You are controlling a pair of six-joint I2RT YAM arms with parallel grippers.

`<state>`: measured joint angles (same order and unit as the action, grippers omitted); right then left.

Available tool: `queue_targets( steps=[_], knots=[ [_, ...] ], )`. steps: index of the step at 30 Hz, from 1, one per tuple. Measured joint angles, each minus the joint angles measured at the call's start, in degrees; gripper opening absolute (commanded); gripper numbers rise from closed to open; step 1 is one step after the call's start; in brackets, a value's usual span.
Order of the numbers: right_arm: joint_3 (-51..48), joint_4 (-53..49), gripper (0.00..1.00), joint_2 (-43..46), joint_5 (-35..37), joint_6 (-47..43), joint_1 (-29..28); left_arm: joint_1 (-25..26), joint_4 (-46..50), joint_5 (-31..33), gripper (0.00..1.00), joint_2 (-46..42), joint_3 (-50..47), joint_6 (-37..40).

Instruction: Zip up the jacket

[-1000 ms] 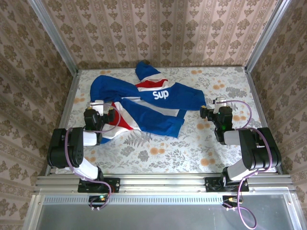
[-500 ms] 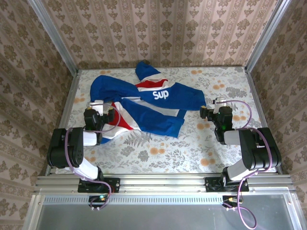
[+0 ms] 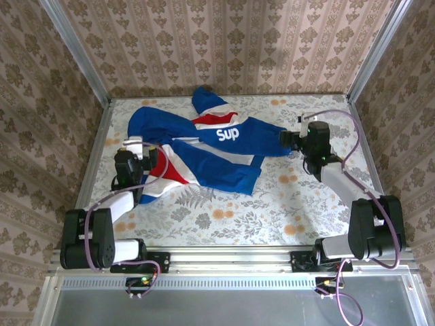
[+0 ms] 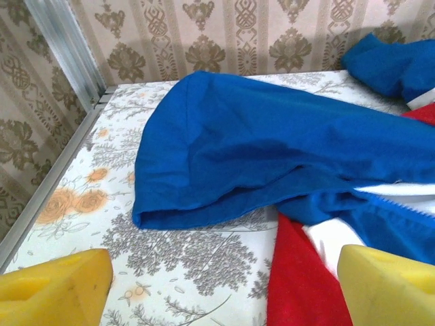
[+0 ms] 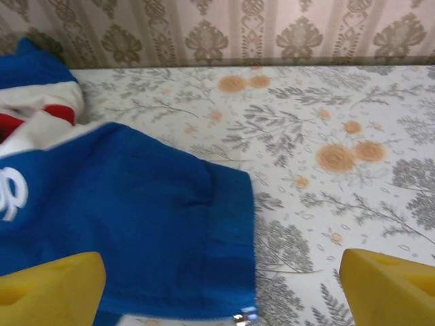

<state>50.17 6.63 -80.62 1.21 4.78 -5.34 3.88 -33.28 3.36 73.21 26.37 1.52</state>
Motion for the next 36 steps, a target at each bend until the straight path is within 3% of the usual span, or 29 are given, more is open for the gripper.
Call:
queue_targets(
  steps=[4,6,10,15,23,30,36],
  knots=[
    [13.7,-10.4,0.52,-9.8,-1.9,2.1,-1.1,8.6,10.2,5.5,0.84,-1.0,5.9,0.6],
    [21.4,-15.3,0.43,-16.5,-3.2,3.5,-1.6,13.3,15.6,8.0,0.81,-0.4,9.1,0.1],
    [34.1,-23.0,0.39,-29.3,-4.7,6.1,-2.8,21.0,23.4,11.7,0.80,3.0,15.0,-4.4],
    [40.7,-29.9,0.40,-38.6,-5.7,10.6,-6.1,28.0,30.9,11.5,0.77,10.2,20.0,-12.6],
    [40.1,-32.8,0.33,-43.1,-7.4,17.0,-9.2,26.4,42.9,6.3,0.69,23.2,27.1,-25.9],
    [23.5,-25.4,0.30,-33.6,-11.1,21.2,-9.5,19.3,50.8,1.7,0.63,34.1,38.9,-29.9],
    [9.9,-21.5,0.30,-24.2,-12.2,23.6,-14.3,17.2,54.4,-0.3,0.57,41.5,50.0,-28.2]
  ],
)
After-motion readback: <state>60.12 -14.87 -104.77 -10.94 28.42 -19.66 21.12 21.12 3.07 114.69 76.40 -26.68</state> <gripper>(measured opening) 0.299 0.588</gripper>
